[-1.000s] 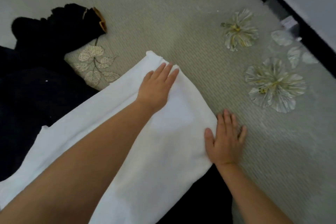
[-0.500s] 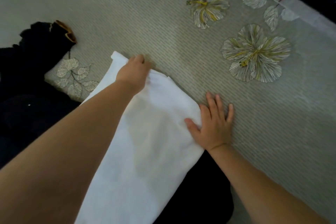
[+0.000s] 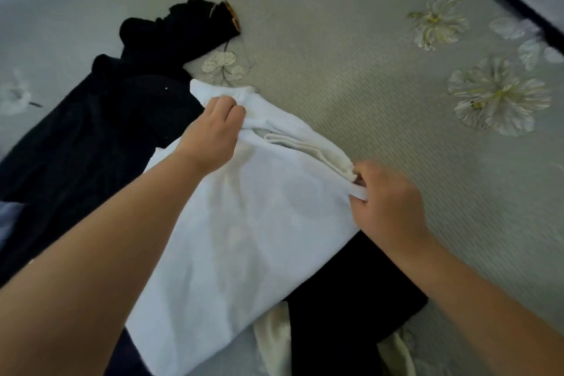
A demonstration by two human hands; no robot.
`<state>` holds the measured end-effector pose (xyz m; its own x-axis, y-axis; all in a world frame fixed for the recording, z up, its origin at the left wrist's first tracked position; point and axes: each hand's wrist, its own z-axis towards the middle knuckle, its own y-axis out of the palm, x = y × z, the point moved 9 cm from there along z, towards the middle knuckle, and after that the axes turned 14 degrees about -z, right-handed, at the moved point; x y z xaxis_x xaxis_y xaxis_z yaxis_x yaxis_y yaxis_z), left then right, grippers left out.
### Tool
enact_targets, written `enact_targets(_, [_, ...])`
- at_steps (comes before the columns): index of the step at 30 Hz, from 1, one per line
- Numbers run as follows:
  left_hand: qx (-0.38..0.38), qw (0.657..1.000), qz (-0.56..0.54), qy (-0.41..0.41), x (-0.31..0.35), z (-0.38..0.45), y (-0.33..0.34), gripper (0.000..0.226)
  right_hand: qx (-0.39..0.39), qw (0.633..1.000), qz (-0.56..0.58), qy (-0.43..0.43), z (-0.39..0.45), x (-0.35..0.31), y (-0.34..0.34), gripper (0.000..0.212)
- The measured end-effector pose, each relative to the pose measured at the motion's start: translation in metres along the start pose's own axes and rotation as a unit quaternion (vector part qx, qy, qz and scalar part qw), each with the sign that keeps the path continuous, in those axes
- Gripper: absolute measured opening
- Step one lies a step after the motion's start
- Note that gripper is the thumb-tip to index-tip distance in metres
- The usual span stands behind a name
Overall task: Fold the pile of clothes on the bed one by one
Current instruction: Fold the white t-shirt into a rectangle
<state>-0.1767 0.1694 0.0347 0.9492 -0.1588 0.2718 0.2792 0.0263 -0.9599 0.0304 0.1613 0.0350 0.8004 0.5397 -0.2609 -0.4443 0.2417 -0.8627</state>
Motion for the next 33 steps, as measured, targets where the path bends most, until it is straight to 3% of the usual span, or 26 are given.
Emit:
enact_targets(1, [0.006,1.0,0.013,0.012,-0.004,-0.017,-0.012,0.017,0.006,1.0,0.005,-0.012,-0.006,-0.023,-0.011,0.007])
enact_targets(5, [0.032,0.996,0.054,0.07,-0.027,-0.089,-0.059,0.022,-0.039,0.997,0.044,-0.054,-0.037,-0.126,-0.032,0.03])
enact_targets(11, [0.008,0.992,0.066,0.106,-0.084,-0.205,-0.075,0.017,-0.08,0.99,0.065,-0.1,-0.107,-0.258,-0.017,0.029])
enact_targets(14, [-0.104,0.988,0.092,0.062,-0.116,-0.253,-0.031,0.028,-0.177,0.977,0.041,-0.107,-0.153,-0.305,0.023,0.025])
enact_targets(15, [-0.184,0.976,0.119,0.01,-0.132,-0.269,-0.006,0.041,-0.232,0.967,0.013,-0.103,-0.171,-0.312,0.04,0.025])
enact_targets(17, [-0.345,0.914,0.137,-0.163,-0.17,-0.315,0.037,0.07,-0.352,0.93,-0.057,-0.095,-0.207,-0.317,0.071,0.05])
enact_targets(18, [-0.369,0.894,0.128,-0.219,-0.18,-0.331,0.047,0.078,-0.386,0.915,-0.081,-0.088,-0.219,-0.317,0.079,0.062])
enact_targets(19, [-0.366,0.895,0.111,-0.231,-0.181,-0.337,0.052,0.083,-0.398,0.909,-0.096,-0.083,-0.225,-0.316,0.082,0.07])
enact_targets(24, [-0.28,0.948,0.082,-0.125,-0.158,-0.332,0.047,0.095,-0.382,0.911,-0.15,-0.046,-0.206,-0.32,0.082,0.087])
enact_targets(26, [-0.265,0.956,0.059,-0.115,-0.153,-0.335,0.051,0.089,-0.396,0.898,-0.177,-0.076,-0.205,-0.336,0.095,0.093])
enact_targets(29, [-0.184,0.977,0.003,-0.109,-0.147,-0.328,0.052,0.073,-0.429,0.888,-0.15,-0.069,-0.214,-0.349,0.131,0.081])
enact_targets(33, [-0.091,0.995,0.02,-0.026,-0.126,-0.318,0.045,0.067,-0.44,0.876,-0.192,-0.046,-0.216,-0.335,0.148,0.09])
